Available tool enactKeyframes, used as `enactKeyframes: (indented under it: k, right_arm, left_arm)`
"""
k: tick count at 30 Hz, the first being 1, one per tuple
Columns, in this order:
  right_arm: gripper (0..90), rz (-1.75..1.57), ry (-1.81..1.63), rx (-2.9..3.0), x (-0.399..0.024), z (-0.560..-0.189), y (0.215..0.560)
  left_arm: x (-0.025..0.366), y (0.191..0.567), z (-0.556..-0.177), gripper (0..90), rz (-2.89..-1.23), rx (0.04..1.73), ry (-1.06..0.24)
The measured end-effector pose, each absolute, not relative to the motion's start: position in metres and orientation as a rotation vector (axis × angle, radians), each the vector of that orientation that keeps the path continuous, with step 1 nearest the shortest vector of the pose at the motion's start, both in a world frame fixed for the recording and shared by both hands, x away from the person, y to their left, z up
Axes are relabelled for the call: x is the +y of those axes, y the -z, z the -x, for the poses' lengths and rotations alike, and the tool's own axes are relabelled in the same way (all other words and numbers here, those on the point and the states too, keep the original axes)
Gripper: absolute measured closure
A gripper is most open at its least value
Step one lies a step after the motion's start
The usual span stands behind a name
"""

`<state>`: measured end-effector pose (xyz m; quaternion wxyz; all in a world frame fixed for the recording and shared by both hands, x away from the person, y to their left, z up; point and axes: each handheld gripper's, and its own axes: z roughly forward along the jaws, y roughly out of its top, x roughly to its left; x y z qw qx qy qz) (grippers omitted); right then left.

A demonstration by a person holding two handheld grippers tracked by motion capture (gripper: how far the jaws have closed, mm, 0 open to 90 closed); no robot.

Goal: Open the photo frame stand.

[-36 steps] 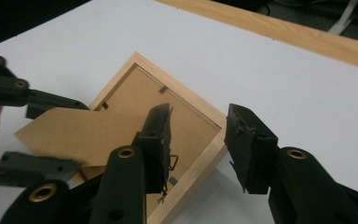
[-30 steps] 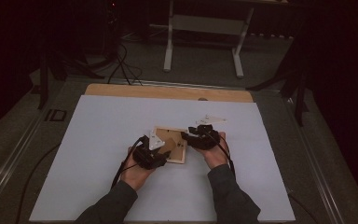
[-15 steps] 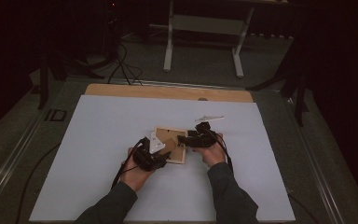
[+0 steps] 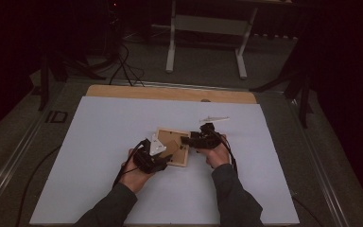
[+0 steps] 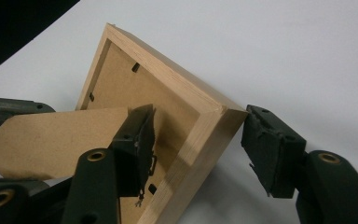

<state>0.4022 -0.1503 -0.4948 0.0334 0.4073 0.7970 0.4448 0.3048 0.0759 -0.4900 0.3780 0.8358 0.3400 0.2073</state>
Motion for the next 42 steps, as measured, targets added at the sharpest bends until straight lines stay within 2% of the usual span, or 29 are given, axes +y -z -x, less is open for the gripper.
enactKeyframes:
  k: [10,13,14,16,19,33,42]
  right_arm:
    - [45.7,-1.247,-1.366,2.444,-0.150,-0.401,0.494]
    - [45.7,-1.237,-1.360,2.445,-0.149,-0.400,0.493]
    - [45.7,-1.233,-1.355,2.442,-0.149,-0.400,0.493]
    - [45.7,-1.224,-1.352,2.443,-0.148,-0.399,0.492]
    - [45.7,-1.209,-1.344,2.443,-0.148,-0.398,0.491]
    - [47.9,-1.187,-1.345,2.428,-0.149,-0.395,0.487]
    - [45.8,-1.206,-1.408,2.456,-0.150,-0.397,0.492]
  left_arm:
    - [0.082,0.489,-0.313,52.6,-2.131,0.915,-0.392]
    - [0.086,0.488,-0.318,53.2,-2.106,0.954,-0.284]
    - [0.086,0.488,-0.318,53.9,-2.106,0.954,-0.284]
    - [0.091,0.486,-0.324,55.6,-2.080,0.983,-0.186]
    - [0.093,0.485,-0.327,57.6,-2.085,0.986,-0.148]
    - [0.088,0.485,-0.324,58.2,-2.149,0.958,-0.217]
    - [0.089,0.486,-0.322,58.3,-2.152,0.951,-0.229]
